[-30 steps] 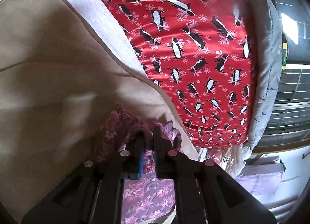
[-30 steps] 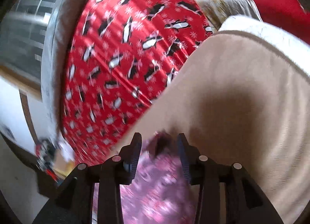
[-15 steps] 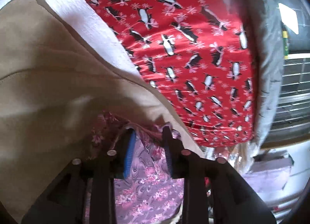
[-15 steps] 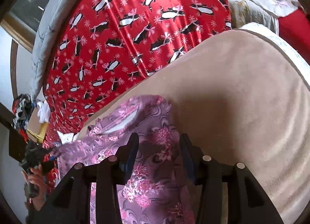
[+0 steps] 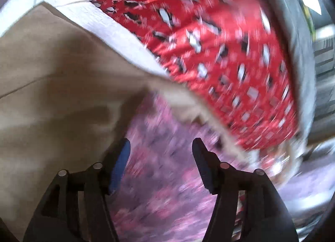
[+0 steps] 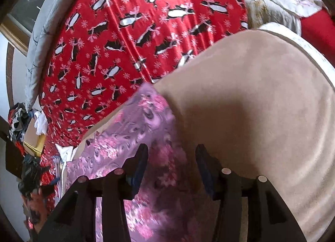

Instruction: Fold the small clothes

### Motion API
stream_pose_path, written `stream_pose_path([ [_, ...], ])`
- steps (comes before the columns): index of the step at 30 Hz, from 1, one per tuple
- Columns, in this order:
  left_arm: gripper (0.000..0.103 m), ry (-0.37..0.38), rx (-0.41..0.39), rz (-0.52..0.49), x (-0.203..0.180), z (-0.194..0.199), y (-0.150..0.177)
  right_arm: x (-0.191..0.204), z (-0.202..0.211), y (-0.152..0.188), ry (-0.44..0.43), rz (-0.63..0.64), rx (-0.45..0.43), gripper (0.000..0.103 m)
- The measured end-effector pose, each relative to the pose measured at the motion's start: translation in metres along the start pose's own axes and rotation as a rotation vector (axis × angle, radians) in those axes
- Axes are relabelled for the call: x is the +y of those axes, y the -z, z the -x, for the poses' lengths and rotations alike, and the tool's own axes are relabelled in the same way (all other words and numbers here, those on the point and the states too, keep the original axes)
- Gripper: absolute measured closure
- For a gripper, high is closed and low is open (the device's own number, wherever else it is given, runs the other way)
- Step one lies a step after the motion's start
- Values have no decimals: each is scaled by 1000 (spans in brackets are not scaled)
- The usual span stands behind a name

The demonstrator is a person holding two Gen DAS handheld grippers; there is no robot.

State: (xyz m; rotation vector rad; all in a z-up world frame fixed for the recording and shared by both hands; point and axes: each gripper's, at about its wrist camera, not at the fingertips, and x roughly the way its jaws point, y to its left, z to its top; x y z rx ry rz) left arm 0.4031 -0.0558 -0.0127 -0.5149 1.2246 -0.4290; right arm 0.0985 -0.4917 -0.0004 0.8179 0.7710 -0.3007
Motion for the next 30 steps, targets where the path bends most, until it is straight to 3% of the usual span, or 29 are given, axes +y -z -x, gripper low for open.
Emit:
stream_pose_path([
  [2, 42, -110, 9, -81, -5, -22, 26, 4, -9, -4, 22, 4, -8, 43],
  [4, 42, -232, 72, -123, -5, -49, 37, 7, -23, -5, 35, -15, 4, 45],
  [5, 42, -258, 79, -134, -3, -53, 40, 11, -29, -6, 32, -19, 7, 54],
  [6, 42, -268, 60, -146, -5, -53, 41, 16, -29, -6, 8, -6, 0, 100],
  [9, 42, -308, 6, -170, -13, -49, 43, 32, -11, -12, -43, 46, -114, 100],
  [10, 42, -331, -6, -170, -14, -50, 44, 32, -8, -14, -22, 50, -132, 100],
  [11, 41, -347, -14, -166, -14, -51, 48, 27, -17, -17, 49, 35, -100, 100],
  [12, 41, -353, -28, -164, -14, -51, 52, 18, -33, -17, 99, 12, -10, 99],
  [14, 41, -383, -76, -174, -13, -39, 64, 9, -47, -10, 144, -12, 90, 96],
  [15, 41, -397, -90, -181, -12, -34, 70, 11, -32, -5, 108, -17, 20, 90],
  [17, 41, -414, -120, -194, -13, -20, 88, 9, -10, 4, 65, -31, -34, 83],
  [19, 41, -385, -154, -216, -13, -3, 108, 1, 10, 22, 21, -53, -34, 60],
  [21, 41, -382, -181, -247, -17, -2, 117, -9, 22, 42, 42, -68, -24, 59],
  [22, 41, -388, -155, -284, -21, -8, 119, -16, 25, 50, 47, -84, -10, 58],
  [23, 41, -401, -139, -310, -23, -14, 120, -23, 25, 60, 49, -105, 15, 59],
  [24, 41, -423, -136, -322, -25, -15, 124, -28, 25, 68, 38, -126, 40, 73],
  [25, 41, -434, -135, -331, -25, -18, 125, -28, 29, 74, -7, -118, 41, 97],
  [28, 35, -443, -118, -354, -24, -22, 121, -12, 61, 78, -74, -38, -79, 98],
  [30, 31, -424, -95, -329, -19, -23, 113, -12, 54, 81, 13, -13, -30, 98],
])
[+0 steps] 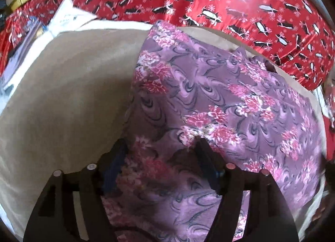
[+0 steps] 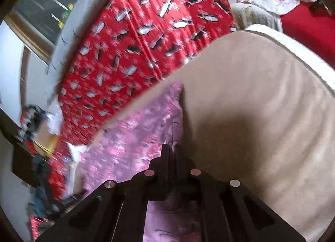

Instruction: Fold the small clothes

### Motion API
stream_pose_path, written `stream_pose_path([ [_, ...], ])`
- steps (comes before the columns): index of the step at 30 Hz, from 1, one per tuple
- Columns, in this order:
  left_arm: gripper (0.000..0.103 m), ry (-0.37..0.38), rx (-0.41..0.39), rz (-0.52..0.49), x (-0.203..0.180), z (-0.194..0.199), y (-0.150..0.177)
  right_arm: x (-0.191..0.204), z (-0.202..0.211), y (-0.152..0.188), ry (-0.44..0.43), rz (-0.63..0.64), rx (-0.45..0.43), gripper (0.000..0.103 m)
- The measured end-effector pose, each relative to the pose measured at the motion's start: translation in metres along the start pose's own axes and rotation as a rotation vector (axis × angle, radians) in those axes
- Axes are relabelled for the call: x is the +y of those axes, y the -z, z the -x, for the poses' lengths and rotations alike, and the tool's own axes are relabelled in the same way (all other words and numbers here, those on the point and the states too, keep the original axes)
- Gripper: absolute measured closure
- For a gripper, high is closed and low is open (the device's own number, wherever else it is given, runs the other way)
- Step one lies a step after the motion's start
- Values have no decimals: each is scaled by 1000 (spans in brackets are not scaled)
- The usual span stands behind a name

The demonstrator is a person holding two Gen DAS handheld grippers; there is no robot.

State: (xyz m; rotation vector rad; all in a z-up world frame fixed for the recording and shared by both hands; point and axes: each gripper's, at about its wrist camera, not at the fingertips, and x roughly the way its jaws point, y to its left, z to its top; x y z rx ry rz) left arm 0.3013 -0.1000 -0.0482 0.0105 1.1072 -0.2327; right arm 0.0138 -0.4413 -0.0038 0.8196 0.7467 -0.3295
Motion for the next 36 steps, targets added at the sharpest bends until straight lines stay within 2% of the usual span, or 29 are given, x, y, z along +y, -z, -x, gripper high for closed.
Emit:
stream_pose_path([
  [2, 31, 36, 22, 21, 8, 3, -1, -3, -18, 6, 117, 13, 114, 98],
  [3, 31, 45, 26, 27, 11, 6, -2, 2, -13, 7, 130, 19, 92, 96],
  [4, 31, 50, 22, 36, 13, 9, -4, 9, -4, 7, 127, 23, 51, 92],
  [6, 31, 71, -8, 61, 18, 22, -5, 27, 19, 9, 91, 38, -45, 92],
  [8, 31, 109, -10, 73, 21, 27, -7, 44, 31, 12, 31, 75, -85, 88],
  [9, 31, 118, 3, 74, 22, 25, -7, 52, 32, 14, 11, 105, -101, 82],
  [10, 31, 112, 29, 70, 22, 19, -6, 59, 30, 19, 2, 134, -102, 73],
  [11, 31, 89, 60, 61, 22, 12, -5, 61, 26, 24, 1, 150, -90, 69],
  [12, 31, 64, 94, 51, 22, 4, -4, 60, 14, 31, 20, 169, -36, 68],
  [13, 30, 63, 133, 50, 25, -6, -2, 56, -8, 39, 76, 182, 67, 75],
  [14, 29, 96, 137, 81, 32, -7, -2, 55, -20, 47, 121, 192, 124, 77],
  [15, 30, 134, 133, 126, 40, -4, -4, 60, -15, 46, 136, 210, 78, 76],
  [17, 30, 183, 52, 183, 52, 13, -10, 77, -8, 38, 135, 228, 32, 73],
  [19, 30, 200, -20, 197, 55, 26, -13, 105, -5, 26, 85, 283, -44, 72],
  [21, 30, 233, -62, 187, 50, 32, -14, 129, -13, 14, 41, 327, -71, 71],
  [23, 30, 225, -58, 160, 42, 24, -13, 151, -34, 6, 23, 341, -72, 71],
  [26, 30, 122, 8, 125, 32, -3, -14, 162, -69, -2, 34, 345, -82, 71],
  [28, 25, 77, 51, 98, 29, -19, -12, 153, -97, 8, 82, 363, -5, 71],
  [29, 23, 80, 41, 100, 31, -18, -11, 145, -124, 15, 126, 386, 84, 71],
  [30, 24, 87, 39, 110, 32, -16, -12, 150, -118, 18, 118, 421, 11, 72],
  [32, 24, 119, 18, 132, 36, -8, -15, 157, -115, 15, 151, 411, 29, 71],
  [33, 24, 133, 9, 141, 36, -4, -16, 160, -111, 14, 141, 395, 15, 71],
  [36, 24, 175, -6, 125, 27, 5, -20, 181, -101, 19, 4, 412, -43, 71],
])
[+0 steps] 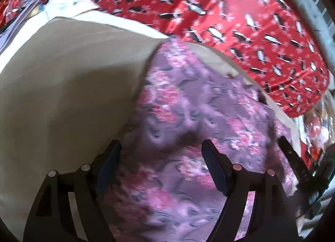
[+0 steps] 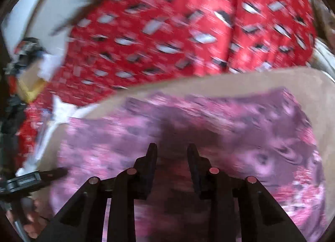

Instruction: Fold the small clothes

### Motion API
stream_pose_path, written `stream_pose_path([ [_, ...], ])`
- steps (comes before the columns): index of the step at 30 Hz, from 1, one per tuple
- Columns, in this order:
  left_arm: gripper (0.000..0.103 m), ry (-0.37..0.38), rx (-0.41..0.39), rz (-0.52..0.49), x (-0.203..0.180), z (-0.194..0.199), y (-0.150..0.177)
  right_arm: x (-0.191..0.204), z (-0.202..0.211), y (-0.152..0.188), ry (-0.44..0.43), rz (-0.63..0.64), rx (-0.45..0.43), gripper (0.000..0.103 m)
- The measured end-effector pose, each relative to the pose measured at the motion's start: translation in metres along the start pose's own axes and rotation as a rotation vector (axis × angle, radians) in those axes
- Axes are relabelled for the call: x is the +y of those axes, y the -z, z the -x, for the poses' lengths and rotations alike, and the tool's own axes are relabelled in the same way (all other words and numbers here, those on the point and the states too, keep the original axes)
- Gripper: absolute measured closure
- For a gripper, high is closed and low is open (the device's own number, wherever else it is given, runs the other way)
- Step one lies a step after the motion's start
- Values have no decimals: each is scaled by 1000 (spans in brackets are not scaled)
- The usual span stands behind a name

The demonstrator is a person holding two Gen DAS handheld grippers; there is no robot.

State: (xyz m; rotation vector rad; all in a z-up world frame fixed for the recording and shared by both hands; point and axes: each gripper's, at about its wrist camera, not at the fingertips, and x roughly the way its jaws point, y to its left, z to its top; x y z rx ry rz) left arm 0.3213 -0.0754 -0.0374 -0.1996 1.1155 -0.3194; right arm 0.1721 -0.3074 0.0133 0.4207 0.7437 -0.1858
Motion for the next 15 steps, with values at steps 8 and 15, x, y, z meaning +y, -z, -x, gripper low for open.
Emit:
stream_pose_path([
  [8, 23, -101, 21, -54, -14, -16, 2, 32, -30, 24, -47, 122, 102, 70],
  [15, 23, -104, 23, -54, -14, -16, 2, -6, 20, 17, 76, 13, -28, 68],
])
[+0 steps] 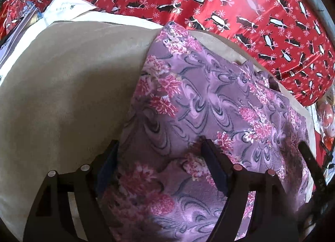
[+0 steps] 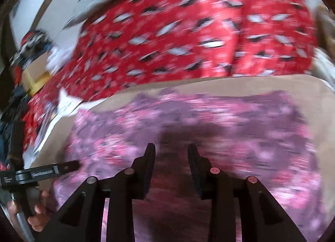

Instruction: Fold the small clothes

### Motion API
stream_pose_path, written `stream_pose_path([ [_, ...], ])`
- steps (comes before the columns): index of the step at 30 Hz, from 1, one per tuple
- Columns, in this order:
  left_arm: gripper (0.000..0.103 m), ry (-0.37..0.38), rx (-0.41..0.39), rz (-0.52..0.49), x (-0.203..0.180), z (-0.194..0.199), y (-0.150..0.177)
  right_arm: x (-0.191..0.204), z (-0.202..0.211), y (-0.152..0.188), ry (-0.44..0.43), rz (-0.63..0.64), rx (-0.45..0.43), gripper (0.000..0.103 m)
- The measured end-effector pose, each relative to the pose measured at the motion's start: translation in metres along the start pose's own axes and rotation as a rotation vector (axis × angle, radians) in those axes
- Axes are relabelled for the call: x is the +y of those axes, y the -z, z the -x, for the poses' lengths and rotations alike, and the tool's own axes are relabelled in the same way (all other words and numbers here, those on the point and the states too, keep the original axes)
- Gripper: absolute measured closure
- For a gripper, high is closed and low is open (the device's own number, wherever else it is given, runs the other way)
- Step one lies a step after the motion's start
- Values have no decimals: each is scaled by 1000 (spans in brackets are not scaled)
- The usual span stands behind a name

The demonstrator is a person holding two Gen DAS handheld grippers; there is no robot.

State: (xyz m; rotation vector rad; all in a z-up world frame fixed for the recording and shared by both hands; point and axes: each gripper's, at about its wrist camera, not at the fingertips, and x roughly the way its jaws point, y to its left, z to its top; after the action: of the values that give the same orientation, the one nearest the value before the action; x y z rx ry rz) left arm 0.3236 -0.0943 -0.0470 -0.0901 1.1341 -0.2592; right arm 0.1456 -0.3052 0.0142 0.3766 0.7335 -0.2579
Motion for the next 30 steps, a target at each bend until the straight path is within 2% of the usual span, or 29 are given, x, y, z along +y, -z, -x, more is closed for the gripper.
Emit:
stream_pose_path([
  [1, 23, 0, 0, 1, 0, 0, 0, -9, -3, 1, 31, -21, 10, 67],
  [2, 23, 1, 2, 2, 0, 0, 0, -27, -8, 8, 83, -57, 59, 67],
  [3, 23, -1, 2, 2, 0, 1, 0, -36, -7, 14, 71, -80, 84, 68],
  [4, 23, -3, 1, 1, 0, 1, 0, -43, -4, 17, 27, -100, 72, 71],
  [6, 23, -5, 1, -1, 0, 1, 0, -45, 10, 12, 20, -118, 73, 70],
  [7, 23, -3, 3, 1, 1, 1, 0, -45, 16, 10, 18, -126, 57, 67],
  [9, 23, 4, 6, 9, 1, 1, 0, -48, 35, 4, 33, -137, -34, 66],
  [11, 23, 16, 12, 17, 3, 0, 0, -58, 41, 5, 67, -159, -71, 56],
  [12, 23, 20, 15, 20, 4, 0, 0, -68, 36, 8, 106, -178, -52, 51],
  [14, 23, 31, 21, 26, 6, 0, -1, -85, 11, 18, 139, -196, 56, 50],
  [16, 23, 39, 24, 30, 7, 0, -1, -83, 16, 20, 127, -141, 14, 51],
  [18, 23, 51, 29, 40, 9, 0, -2, -77, 23, 12, 142, -125, 40, 52],
  [21, 23, 63, 28, 56, 11, 0, -2, -80, 46, 10, 105, -174, -90, 51],
  [22, 23, 62, 29, 54, 11, 0, -2, -83, 43, 11, 122, -177, -90, 50],
  [24, 23, 65, 28, 52, 11, 0, -2, -92, 21, 15, 162, -177, 4, 50],
  [25, 23, 71, 32, 51, 11, 1, -2, -98, 12, 22, 151, -178, 47, 50],
  [26, 23, 85, 39, 54, 14, 3, -3, -98, 18, 24, 139, -167, 6, 50],
  [28, 23, 129, 39, 90, 25, 10, -5, -93, 24, 18, 150, -179, 34, 49],
  [30, 23, 242, 35, 179, 48, 20, -11, -89, 37, 16, 109, -194, -7, 49],
])
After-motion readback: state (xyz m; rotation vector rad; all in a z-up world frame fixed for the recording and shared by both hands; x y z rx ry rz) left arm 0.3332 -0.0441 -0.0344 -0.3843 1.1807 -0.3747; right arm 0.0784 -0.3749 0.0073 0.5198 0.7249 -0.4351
